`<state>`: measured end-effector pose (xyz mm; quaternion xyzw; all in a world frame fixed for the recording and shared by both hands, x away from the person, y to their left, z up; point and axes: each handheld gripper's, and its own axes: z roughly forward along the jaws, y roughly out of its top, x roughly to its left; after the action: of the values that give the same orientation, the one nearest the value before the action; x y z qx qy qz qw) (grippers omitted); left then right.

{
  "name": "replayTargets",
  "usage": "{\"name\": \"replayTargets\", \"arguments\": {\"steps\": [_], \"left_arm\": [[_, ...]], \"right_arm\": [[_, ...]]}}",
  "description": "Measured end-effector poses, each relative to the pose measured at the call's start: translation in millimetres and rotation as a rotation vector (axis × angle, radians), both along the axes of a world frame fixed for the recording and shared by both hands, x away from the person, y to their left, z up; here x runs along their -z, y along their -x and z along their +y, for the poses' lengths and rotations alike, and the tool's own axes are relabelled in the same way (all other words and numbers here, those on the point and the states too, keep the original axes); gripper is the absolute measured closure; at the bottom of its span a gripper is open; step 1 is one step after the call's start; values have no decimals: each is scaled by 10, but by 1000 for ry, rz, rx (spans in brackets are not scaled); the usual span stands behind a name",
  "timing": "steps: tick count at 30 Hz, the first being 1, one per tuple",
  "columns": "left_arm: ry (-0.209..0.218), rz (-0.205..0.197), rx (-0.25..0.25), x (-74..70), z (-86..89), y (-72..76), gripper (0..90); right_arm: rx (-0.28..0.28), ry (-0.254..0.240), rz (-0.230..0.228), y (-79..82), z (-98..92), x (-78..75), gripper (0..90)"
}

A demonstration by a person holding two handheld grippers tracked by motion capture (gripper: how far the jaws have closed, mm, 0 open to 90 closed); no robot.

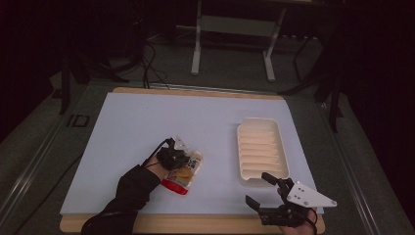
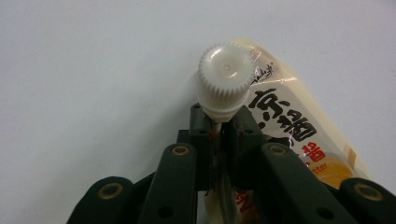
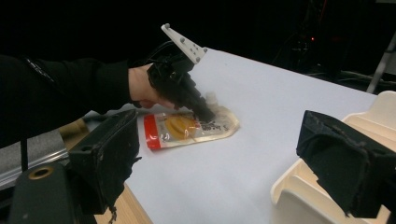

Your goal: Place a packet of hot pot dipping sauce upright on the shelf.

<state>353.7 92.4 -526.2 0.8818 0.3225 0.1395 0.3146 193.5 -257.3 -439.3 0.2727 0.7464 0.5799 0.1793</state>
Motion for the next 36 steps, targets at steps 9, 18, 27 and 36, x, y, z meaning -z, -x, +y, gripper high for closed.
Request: {"name": "replayTargets", "arguments": {"steps": [9,18,27,36], "left_arm": [[69,-3,-10,-132,105,41,831],[114,-29,1,-322,159,145,849],[168,-51,17,-493,200,294,861],[207,-87,54,-646,201,481,865]], "right_arm": [[5,34,-23,-24,-30,27,121],[-27,4,-58,-20,-52,-6,133],[5,20,-77,-12,-68,-39,124],[26,-8,-68,-15,-109,-58,135]]}}
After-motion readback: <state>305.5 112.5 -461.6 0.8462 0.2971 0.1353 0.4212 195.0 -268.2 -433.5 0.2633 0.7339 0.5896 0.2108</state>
